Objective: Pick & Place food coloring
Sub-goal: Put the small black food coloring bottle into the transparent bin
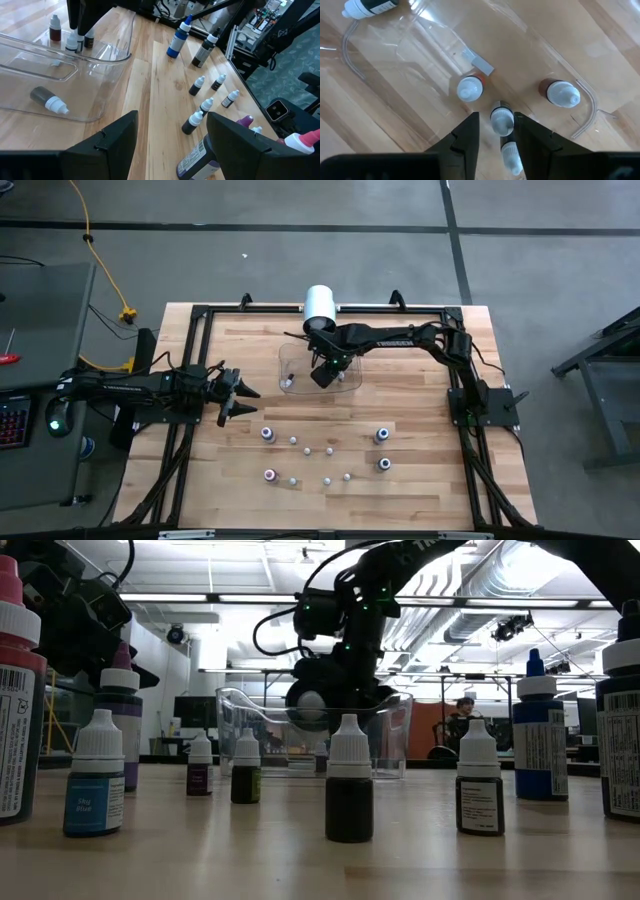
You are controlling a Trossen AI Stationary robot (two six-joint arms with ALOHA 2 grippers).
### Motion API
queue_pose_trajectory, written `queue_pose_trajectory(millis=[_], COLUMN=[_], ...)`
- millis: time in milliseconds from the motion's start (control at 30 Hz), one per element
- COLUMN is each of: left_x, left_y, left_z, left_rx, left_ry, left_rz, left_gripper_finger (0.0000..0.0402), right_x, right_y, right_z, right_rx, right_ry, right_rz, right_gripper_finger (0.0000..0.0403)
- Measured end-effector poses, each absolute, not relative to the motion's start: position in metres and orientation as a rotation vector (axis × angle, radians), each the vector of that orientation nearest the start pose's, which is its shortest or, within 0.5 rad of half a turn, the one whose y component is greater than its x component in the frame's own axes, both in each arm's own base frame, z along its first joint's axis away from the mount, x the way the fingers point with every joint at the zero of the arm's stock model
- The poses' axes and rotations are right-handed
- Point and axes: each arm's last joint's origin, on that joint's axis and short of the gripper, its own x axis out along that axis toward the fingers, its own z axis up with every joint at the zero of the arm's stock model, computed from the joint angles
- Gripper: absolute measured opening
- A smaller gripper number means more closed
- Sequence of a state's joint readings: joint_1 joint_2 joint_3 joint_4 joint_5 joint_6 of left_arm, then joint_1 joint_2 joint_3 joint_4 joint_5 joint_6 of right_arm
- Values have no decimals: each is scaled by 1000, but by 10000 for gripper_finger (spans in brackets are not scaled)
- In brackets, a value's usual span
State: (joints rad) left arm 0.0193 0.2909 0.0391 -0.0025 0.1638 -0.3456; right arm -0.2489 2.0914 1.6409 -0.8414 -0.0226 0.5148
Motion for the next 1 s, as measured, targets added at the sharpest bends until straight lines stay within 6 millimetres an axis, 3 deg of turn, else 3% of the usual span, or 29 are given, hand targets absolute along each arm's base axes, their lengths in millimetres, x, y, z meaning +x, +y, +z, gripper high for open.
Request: queue_pose_trajectory(millis=[433, 767, 1000], left_x=[113, 113, 113], left_y=[-3, -3, -3], left_z=[152, 152, 152], left_rx=[-366, -366, -366], left_ry=[276, 276, 276], left_rz=[-99, -99, -99], left_gripper_finger=[234, 234, 234], right_x=[412, 399, 388], right_y=[-103, -105, -98], right_z=[193, 214, 247], right_rx=[582, 502, 440], right_ry=[1192, 1207, 1142], right_rz=[-480, -539, -507], right_gripper_finger=[213, 219, 218])
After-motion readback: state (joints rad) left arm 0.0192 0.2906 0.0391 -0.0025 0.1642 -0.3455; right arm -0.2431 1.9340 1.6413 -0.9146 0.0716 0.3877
